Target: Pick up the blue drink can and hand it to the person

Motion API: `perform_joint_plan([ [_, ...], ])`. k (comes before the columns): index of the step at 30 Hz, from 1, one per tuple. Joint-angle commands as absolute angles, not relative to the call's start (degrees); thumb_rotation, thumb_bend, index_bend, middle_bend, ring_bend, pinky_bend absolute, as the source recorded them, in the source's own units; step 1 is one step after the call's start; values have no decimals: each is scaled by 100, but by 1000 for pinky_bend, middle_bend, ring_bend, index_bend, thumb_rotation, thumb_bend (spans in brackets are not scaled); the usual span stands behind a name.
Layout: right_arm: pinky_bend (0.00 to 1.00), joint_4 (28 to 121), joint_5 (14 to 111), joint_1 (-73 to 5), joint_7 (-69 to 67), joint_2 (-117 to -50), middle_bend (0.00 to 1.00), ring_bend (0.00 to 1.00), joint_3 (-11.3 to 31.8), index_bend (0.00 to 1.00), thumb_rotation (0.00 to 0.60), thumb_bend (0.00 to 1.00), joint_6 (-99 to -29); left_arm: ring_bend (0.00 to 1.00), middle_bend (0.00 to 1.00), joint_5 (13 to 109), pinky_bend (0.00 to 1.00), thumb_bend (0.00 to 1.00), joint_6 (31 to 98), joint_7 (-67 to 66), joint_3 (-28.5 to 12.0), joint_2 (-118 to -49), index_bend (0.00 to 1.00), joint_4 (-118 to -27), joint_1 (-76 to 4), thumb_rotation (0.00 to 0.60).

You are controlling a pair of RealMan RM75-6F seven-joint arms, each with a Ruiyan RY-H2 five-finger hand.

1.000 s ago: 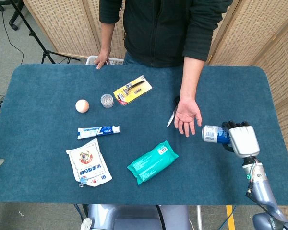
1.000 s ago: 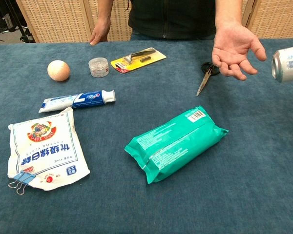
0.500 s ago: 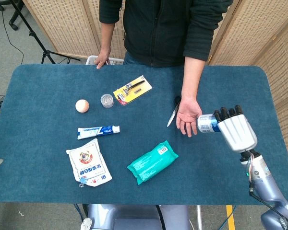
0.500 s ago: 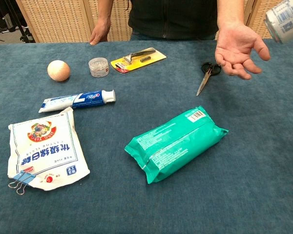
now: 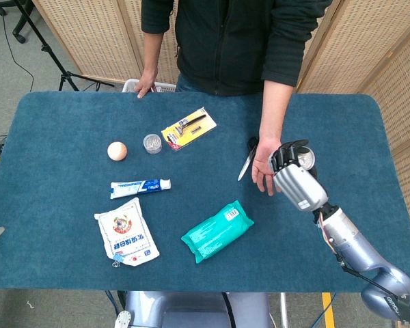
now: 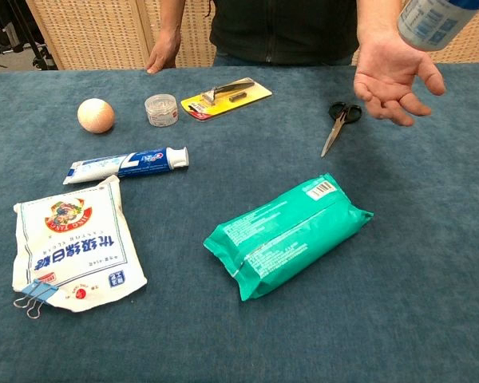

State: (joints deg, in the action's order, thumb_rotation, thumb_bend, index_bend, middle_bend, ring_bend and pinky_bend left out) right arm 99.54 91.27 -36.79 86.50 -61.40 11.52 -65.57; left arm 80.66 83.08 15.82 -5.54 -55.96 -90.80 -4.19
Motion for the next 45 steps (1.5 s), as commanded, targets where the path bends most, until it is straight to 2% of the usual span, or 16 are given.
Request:
perform_joint_plan([
  [1,428,9895,9098,-3850,9198,-6253,649,564,1066,656,600,598,-6194,0,0,8054,0,0,8291,1589,-557,-5595,0,-9074,-425,600],
  [11,428,9768,8903,-3924,9678,-6602,649,564,893,656,600,595,-5939,0,0,8022,0,0,8250,1623,-564,-5586,0,-9057,-439,600],
  [14,428,9713,8903,-3943,9750,-6650,600,548,882,639,600,574,-5950,0,0,8006,0,0,8240,1635,-570,-5583,0,-9051,-442,600],
  [15,428,9709,8869,-3935,9791,-6660,522,497,875,568,600,522,-5956,0,0,8002,0,0,8229,1638,-571,-5583,0,-9048,-446,600],
  [17,380,9737,8777,-3903,9877,-6674,294,287,885,334,600,345,-6002,0,0,8004,0,0,8219,1639,-570,-5583,0,-9041,-452,600],
  [18,307,9779,8695,-3865,9939,-6696,147,142,904,178,600,205,-6066,0,0,8007,0,0,8214,1636,-567,-5586,0,-9038,-454,600],
  [19,223,9849,8576,-3810,10025,-6743,49,41,940,72,600,92,-6180,0,0,8007,0,0,8208,1633,-566,-5589,0,-9035,-458,600],
  [21,134,10000,8473,-3761,10136,-6810,0,0,1008,2,600,4,-6376,0,0,8004,0,0,8196,1624,-563,-5591,0,-9036,-462,600],
  [28,103,10788,8557,-3680,10069,-6431,0,0,1248,0,600,0,-6878,0,0,8002,0,0,8174,1613,-558,-5592,0,-9045,-472,600],
  [34,103,11577,8587,-3214,9197,-5878,0,0,1444,0,600,0,-7697,0,0,8047,0,0,8223,1645,-547,-5580,0,-9059,-452,600],
  [39,103,11699,8550,-2184,6833,-5767,0,0,1130,0,600,0,-8814,0,0,8105,0,0,8299,1678,-535,-5574,0,-9062,-423,600],
  [45,71,10869,8637,-1294,3852,-6158,0,0,614,0,600,0,-9491,0,0,8193,0,0,8388,1548,-510,-5614,0,-9080,-408,600],
])
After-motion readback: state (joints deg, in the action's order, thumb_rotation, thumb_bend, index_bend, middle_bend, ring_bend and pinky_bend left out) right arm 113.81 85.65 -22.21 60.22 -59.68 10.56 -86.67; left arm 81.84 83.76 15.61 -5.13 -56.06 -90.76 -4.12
